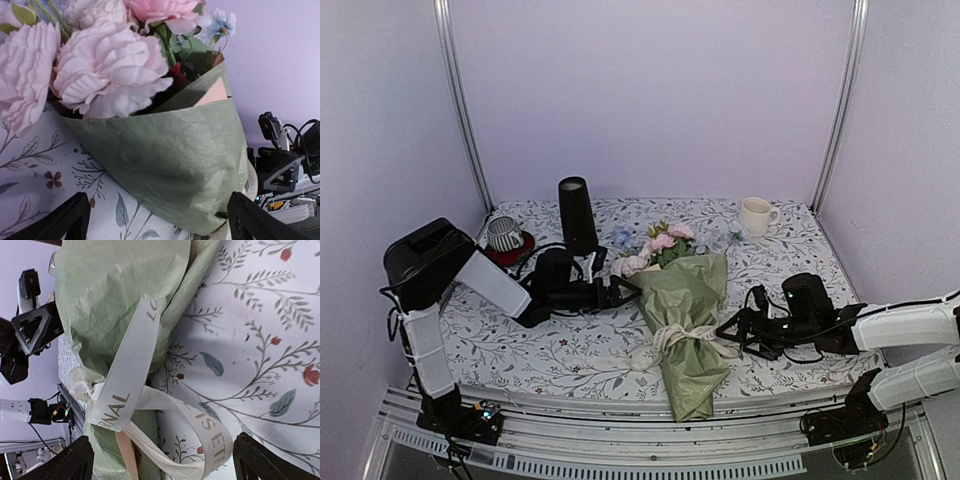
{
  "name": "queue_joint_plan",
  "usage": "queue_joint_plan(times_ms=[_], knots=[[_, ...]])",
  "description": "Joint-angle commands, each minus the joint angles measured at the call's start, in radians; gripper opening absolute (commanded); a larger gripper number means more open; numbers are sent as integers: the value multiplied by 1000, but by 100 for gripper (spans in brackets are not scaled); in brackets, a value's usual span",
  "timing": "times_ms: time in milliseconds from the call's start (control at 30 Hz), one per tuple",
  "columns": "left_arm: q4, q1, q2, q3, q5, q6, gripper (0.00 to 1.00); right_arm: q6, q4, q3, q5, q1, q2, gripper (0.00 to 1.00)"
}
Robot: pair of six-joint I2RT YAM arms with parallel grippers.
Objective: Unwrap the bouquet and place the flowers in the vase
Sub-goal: Adjust the tied bouquet at the center of the board.
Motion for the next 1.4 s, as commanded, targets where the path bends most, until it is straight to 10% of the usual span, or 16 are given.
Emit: queue_joint_plan(times_ms=[0, 733, 1367], knots=[[-56, 11, -123, -62, -33, 66, 98, -92, -173, 61, 129, -24, -80, 99], [-575, -64, -813, -281, -221, 392, 98, -455, -149, 177, 429, -24, -195, 99], [-723, -257, -882, -350, -366, 488, 98, -583, 203, -9, 505, -24, -145, 99]])
